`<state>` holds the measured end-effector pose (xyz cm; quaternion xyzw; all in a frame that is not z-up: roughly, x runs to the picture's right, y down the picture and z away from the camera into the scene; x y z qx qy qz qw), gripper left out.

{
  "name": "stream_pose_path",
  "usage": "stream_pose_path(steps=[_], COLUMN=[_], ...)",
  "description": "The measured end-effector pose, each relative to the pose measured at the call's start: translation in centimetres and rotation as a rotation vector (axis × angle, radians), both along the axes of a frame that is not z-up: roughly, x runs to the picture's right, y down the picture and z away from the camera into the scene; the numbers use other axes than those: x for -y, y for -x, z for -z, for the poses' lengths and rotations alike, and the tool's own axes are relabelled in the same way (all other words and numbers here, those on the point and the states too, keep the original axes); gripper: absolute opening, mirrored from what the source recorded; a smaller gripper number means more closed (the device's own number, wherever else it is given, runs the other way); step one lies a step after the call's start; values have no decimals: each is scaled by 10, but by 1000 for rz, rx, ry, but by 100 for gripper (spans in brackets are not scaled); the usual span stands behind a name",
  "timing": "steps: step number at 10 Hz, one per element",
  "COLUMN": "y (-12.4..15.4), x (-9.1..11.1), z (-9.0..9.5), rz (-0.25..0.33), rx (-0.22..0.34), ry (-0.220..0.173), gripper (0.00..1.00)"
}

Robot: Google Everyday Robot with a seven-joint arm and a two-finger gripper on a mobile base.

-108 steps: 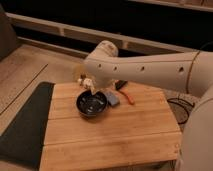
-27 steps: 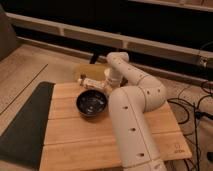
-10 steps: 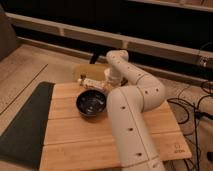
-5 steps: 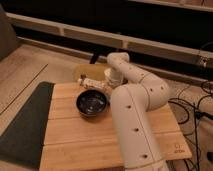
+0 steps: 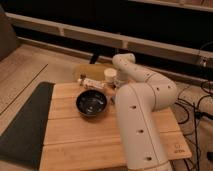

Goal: Wipe the white sponge on the table

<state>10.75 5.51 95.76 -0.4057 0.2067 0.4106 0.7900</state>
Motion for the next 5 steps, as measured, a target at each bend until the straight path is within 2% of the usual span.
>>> stream_pose_path(steps=[3,5], y=[15,25], x=[15,22], z=[-11,-17], rz=[70,97], rx=[17,32], ry=[-19,-25], gripper=[0,0])
